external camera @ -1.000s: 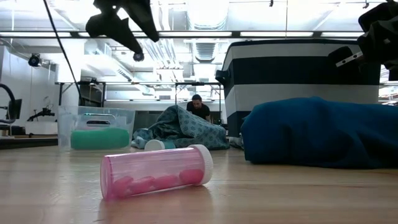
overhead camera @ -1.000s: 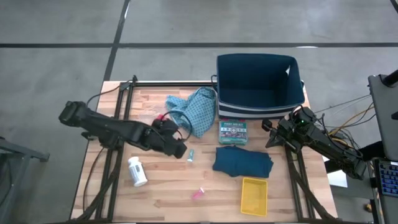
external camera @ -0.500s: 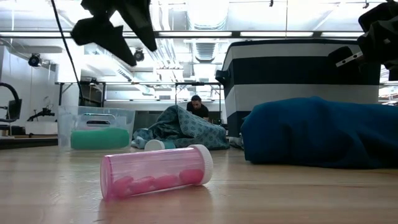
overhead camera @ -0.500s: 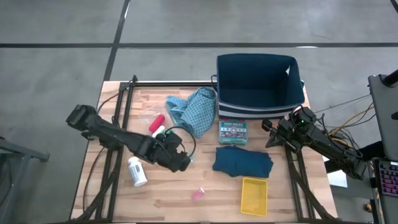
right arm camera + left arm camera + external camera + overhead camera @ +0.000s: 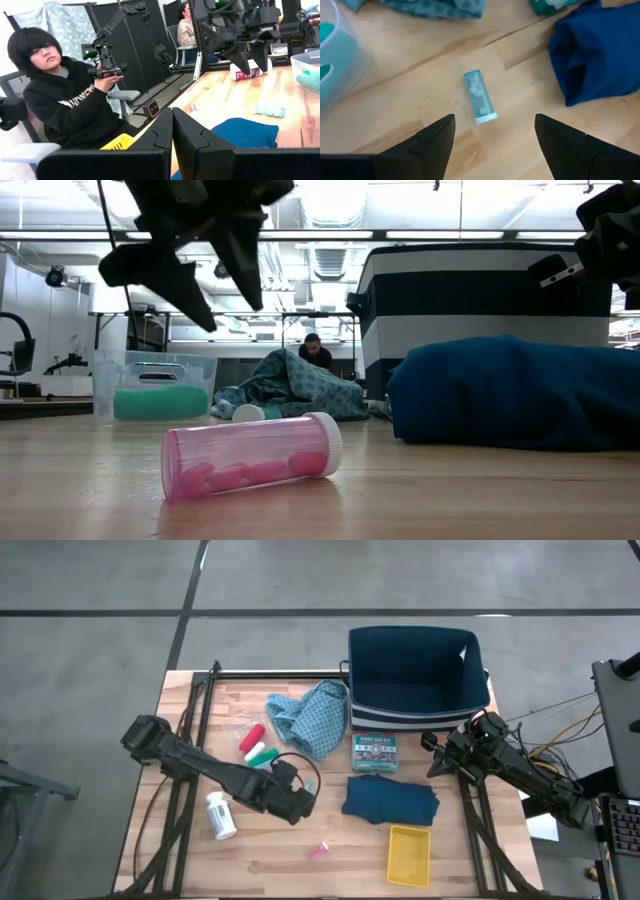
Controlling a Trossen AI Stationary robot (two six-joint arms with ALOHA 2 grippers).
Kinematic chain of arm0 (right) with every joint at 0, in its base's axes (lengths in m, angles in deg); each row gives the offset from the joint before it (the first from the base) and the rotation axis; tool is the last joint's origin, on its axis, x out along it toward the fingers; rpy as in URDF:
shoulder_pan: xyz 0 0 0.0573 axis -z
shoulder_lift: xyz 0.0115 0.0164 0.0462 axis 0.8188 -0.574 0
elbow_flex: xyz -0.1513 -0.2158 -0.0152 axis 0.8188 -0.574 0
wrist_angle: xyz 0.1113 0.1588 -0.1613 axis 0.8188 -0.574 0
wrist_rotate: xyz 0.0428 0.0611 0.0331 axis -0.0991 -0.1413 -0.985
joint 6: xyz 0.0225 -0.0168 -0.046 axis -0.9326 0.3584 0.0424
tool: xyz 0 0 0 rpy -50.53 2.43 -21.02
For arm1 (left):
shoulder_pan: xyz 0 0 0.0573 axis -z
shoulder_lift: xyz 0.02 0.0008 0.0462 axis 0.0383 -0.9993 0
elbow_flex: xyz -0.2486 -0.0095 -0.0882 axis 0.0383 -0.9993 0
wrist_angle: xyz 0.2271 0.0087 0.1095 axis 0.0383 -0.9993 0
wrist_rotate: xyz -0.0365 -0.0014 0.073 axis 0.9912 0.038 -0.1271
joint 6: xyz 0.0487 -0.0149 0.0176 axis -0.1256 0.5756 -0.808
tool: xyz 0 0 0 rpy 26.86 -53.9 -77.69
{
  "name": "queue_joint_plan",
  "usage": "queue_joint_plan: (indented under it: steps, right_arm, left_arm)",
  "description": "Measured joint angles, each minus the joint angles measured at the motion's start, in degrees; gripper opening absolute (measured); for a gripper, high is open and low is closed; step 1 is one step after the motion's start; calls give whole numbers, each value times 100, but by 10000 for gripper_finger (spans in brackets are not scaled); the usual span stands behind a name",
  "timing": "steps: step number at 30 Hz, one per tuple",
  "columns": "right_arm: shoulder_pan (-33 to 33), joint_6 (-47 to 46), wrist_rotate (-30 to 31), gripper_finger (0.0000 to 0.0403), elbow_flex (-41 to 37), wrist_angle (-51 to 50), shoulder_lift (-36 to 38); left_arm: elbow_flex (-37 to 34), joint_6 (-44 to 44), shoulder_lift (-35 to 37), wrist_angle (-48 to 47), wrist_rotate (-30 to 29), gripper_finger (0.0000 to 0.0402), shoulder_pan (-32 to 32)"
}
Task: Pick & place medical supplies in basket/bin
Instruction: Put the blue pill bottle into the yellow bin
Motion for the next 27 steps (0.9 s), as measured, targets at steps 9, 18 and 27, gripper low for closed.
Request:
queue_joint_plan:
  steps: [9,18,27]
  right_arm:
    - [1,0,0,8,0,-1,0]
    - [2,0,0,8,0,-1,-1]
    - [0,0,-1,8,0,-4,0]
  left_arm:
    - [0,205,-428,349,338,281,-4]
    - [2,128,-438,583,292,281,-39]
    - [4,46,-809,730,489,281,-392]
